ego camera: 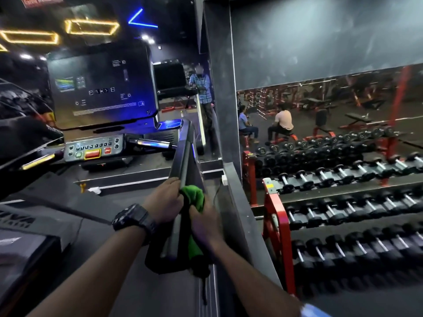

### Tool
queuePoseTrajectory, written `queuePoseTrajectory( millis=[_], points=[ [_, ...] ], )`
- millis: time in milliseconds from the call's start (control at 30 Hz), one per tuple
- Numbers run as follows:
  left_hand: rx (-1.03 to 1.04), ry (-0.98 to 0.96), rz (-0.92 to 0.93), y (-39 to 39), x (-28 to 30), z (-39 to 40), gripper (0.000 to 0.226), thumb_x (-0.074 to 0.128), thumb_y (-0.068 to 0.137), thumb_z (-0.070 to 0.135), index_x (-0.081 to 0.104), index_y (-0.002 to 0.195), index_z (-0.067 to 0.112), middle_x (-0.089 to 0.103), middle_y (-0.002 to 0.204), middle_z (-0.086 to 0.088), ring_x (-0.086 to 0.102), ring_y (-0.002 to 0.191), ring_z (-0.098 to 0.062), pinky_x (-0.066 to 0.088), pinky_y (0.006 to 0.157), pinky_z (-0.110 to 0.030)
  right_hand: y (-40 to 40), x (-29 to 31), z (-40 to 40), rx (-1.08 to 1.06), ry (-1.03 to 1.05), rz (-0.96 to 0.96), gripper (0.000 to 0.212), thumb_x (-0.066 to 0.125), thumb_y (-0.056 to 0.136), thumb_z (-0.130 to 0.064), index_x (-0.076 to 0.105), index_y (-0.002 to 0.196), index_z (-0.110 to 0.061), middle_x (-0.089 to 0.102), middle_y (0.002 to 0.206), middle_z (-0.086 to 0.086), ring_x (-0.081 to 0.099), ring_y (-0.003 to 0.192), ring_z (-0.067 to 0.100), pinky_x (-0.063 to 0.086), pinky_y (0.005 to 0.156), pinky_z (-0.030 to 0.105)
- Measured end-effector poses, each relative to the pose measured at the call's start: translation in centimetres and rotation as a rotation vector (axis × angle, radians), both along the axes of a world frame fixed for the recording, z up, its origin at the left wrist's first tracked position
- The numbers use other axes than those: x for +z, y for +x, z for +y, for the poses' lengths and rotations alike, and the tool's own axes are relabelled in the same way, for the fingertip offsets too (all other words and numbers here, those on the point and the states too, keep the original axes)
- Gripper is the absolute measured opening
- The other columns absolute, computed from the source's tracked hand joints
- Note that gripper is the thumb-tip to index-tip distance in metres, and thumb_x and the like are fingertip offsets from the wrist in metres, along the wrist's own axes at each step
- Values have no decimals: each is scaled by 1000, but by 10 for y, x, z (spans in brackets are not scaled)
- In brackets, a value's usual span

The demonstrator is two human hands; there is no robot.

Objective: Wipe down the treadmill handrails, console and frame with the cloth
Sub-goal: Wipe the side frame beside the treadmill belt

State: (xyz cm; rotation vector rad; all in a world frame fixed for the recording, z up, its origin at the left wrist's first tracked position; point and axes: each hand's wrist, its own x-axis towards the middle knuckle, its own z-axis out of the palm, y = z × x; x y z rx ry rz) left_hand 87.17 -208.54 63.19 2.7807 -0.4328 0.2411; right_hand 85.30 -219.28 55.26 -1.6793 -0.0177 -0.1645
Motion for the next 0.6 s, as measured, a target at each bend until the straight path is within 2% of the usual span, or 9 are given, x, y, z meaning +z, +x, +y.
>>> queuePoseTrajectory(
  millis=[67,100,167,233,300,367,433,533,600],
  points=[
    [0,-72,-38,13,4,-4,34,32,66,16,60,77,0,65,94,-21,58,91,-24,36,78,-27,25,19,1,-22,0,-51,37,52,69,-33,66,100,-18,71,92,4,63,84,20,46,71,30],
    [36,-83,-43,23,6,-4,28,35,69,15,58,72,-1,65,87,-21,58,84,-28,34,71,-26,40,28,1,-36,-10,-67,43,50,66,-34,67,101,-16,72,92,7,63,82,21,46,70,30],
    [122,-44,-23,40,8,-3,22,40,81,13,56,80,-3,62,95,-24,58,91,-34,34,74,-30,68,42,-1,-7,-29,-43,45,49,68,-29,67,105,-13,71,96,9,59,81,17,41,68,24],
    [137,36,-18,57,4,1,25,40,83,18,57,87,-1,61,100,-23,57,97,-37,38,82,-35,92,38,-2,53,36,-29,37,52,78,-8,67,111,-12,71,102,3,59,81,5,41,70,13],
    [125,135,-11,68,4,-2,40,32,76,27,60,90,2,63,101,-21,57,98,-39,43,88,-40,115,14,1,56,63,9,43,52,80,-4,67,114,-23,71,110,-4,60,87,-4,43,82,16],
    [144,192,-20,80,6,-5,43,30,73,26,61,90,2,63,99,-22,57,97,-39,43,89,-42,118,-11,4,11,-12,60,43,51,75,-25,64,115,-34,71,109,-8,64,97,5,47,88,27],
    [176,242,-24,93,10,-9,42,29,70,23,61,87,0,62,98,-22,57,96,-39,42,88,-42,118,-22,6,-2,-8,39,39,50,72,-34,64,108,-35,71,98,-7,63,88,11,50,83,33],
    [238,211,-34,125,13,-9,46,30,67,23,62,89,-2,62,98,-24,57,96,-40,43,89,-44,145,-10,7,-17,31,-70,39,48,69,-37,66,98,-20,71,90,2,65,83,22,52,76,36],
    [284,175,-14,153,13,-7,46,28,66,28,60,86,1,64,95,-25,58,94,-42,45,84,-45,182,6,4,9,34,-121,30,54,75,-28,65,98,-12,70,91,11,63,85,27,47,71,31]
  ],
)
